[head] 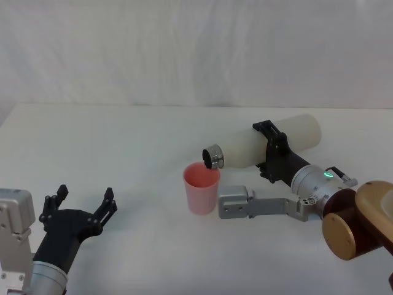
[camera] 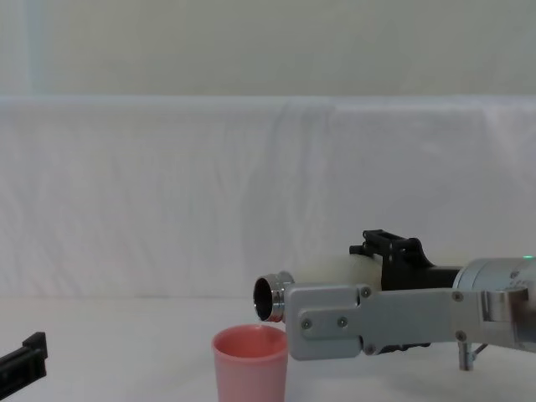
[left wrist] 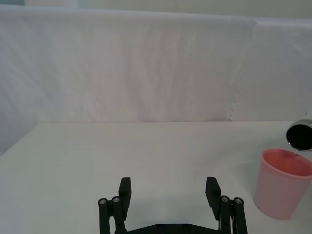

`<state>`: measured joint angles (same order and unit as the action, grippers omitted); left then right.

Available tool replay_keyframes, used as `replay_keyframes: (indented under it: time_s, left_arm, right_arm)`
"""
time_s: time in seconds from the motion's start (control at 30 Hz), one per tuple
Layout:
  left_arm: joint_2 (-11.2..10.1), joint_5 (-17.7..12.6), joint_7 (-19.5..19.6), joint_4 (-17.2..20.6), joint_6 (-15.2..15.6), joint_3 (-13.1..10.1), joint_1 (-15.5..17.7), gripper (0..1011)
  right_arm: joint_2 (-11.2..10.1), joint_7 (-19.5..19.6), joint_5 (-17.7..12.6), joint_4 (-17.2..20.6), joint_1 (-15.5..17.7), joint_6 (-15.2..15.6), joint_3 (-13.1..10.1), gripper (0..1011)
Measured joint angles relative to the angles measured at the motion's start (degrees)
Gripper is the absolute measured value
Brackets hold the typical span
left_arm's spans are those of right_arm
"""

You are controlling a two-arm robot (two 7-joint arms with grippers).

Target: Grasp the thermos with one hand and pour water into the cup lid.

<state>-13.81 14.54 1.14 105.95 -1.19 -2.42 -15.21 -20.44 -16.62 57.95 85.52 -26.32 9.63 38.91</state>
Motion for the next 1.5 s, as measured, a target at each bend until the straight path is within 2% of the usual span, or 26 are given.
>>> replay_keyframes:
  time_s: [1.2,1.5]
  left_arm:
    - [0.0,0.0,0.0,0.0,0.0,0.0,0.0,1001]
    - [0.0,0.0,0.0,0.0,0.0,0.0,0.0,1001]
  right_arm:
    - [-0.18,-0.45,0.08,0.33,0.13,0.09,-0.02,951]
    - [0.16,0.45,-1.87,0.79,0.94,-0.15,-1.33,951]
